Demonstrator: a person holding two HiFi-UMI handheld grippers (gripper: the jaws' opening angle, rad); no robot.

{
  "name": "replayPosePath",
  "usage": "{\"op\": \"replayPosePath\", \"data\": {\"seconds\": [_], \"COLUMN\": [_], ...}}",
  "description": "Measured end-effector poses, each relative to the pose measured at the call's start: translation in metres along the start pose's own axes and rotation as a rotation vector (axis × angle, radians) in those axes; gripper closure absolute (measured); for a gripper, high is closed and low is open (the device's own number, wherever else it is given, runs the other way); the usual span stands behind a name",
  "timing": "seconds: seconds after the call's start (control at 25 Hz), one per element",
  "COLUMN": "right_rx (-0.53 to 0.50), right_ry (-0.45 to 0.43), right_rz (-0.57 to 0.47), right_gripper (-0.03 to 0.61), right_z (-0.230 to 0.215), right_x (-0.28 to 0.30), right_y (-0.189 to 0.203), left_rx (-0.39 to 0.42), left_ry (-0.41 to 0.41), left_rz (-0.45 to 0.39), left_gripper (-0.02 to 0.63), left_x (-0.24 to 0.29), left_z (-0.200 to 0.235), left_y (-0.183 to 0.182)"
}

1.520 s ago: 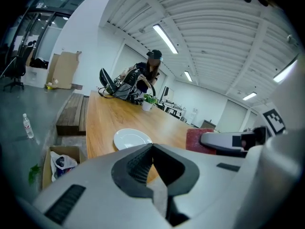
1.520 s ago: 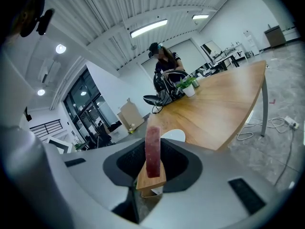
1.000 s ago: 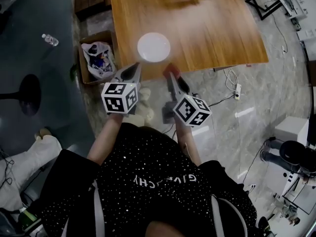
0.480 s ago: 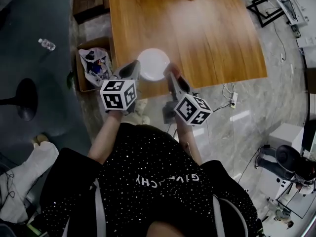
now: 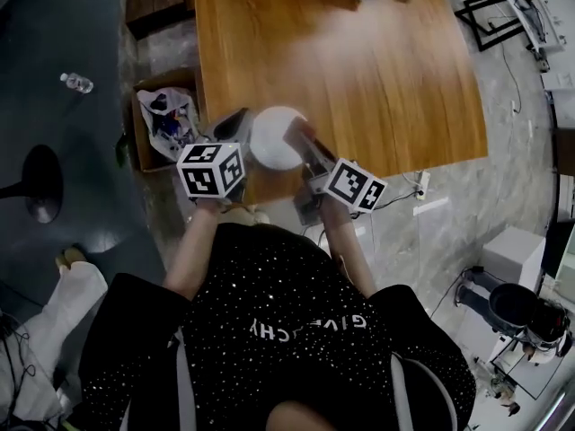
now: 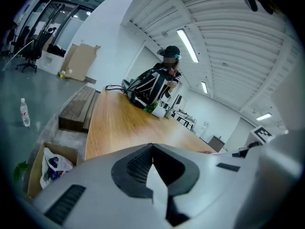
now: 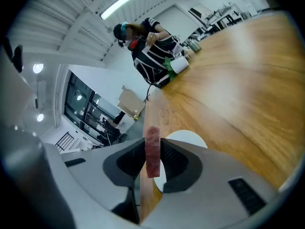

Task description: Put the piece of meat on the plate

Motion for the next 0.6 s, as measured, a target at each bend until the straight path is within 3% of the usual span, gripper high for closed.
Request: {"op": "replayPosePath", "data": {"seconds": [0.24, 0.6], "right_rx": [0.185, 0.311], "right_ry": [-0.021, 0.023], "right_rz": [0.113, 0.170], "right_gripper": [0.485, 0.483], "right_z": [-0.022, -0.036], "right_x": [0.040, 0.062], "right_y": [0.026, 0.049], "left_rx": [-0.065, -0.102], "left_ry": [-0.004, -0.007], "left_rz": [0.008, -0.009], "left_gripper": [0.603, 0.603], "left_x": [0.003, -0.012], "left_z": [0.023, 0.037], "left_y": [0.011, 0.021]}}
Point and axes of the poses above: the fingertips, and each gripper's own axes: x forward along the fingers, z to its left, y out of its underside, the point moved 1 cm from there along -x, backward along the fingers, and after that the axes turned 2 degrees about -y, right-handed, at the moved point
